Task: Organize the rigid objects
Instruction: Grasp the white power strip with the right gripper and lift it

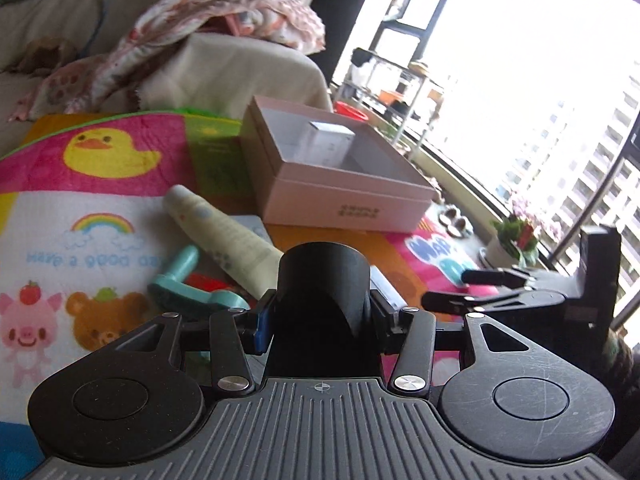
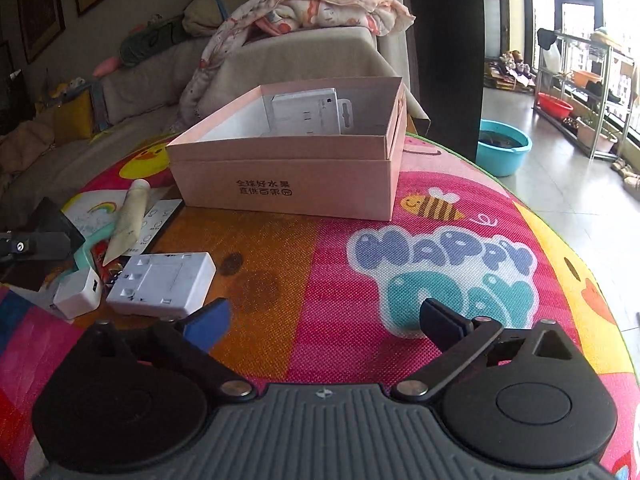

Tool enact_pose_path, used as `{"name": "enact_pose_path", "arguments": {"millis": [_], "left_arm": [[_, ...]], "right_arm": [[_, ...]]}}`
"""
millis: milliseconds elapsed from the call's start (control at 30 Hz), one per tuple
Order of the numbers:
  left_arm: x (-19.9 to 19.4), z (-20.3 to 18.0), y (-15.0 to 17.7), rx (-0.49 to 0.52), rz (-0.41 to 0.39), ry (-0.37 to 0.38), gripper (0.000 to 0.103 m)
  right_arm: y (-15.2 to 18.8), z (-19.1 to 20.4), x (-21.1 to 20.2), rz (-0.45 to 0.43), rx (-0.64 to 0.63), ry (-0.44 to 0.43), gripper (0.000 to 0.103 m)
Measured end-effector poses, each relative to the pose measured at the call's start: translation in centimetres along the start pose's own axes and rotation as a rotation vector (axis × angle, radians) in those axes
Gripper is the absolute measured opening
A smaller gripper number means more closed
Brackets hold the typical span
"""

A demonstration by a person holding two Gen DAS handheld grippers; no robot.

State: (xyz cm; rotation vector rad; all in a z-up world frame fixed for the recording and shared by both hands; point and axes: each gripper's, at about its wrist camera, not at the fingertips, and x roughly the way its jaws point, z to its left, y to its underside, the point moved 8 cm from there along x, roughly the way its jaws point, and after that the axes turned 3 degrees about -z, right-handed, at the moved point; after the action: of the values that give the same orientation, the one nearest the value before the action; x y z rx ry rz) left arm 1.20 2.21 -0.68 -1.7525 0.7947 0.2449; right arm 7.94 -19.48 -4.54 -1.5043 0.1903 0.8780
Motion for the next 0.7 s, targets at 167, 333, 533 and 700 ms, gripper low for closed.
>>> {"name": "enact_pose_path", "arguments": {"millis": [167, 333, 533, 700], "left_arm": [[0.5, -0.9, 1.5, 0.064, 0.038, 0.020, 0.052], [0.0, 1.1, 1.0, 0.039, 0.001, -0.050, 0.052], [-1.8, 4.6, 0.1, -0.009, -0.057, -0.166, 0.052], [-3.0, 5.3, -0.5, -0.050, -0.091, -0.135, 0.052]], "right_arm": [[0.4, 0.7, 1.1, 0.040, -0.063, 0.060, 0.103], [0.4, 0.7, 1.4, 0.063, -0.058, 0.083, 0.103], [0.3, 1.4, 1.4, 0.076, -0.075, 0.080, 0.103], [-0.1, 6.8, 0.1, 0.042, -0.106, -0.090, 0.103]]}}
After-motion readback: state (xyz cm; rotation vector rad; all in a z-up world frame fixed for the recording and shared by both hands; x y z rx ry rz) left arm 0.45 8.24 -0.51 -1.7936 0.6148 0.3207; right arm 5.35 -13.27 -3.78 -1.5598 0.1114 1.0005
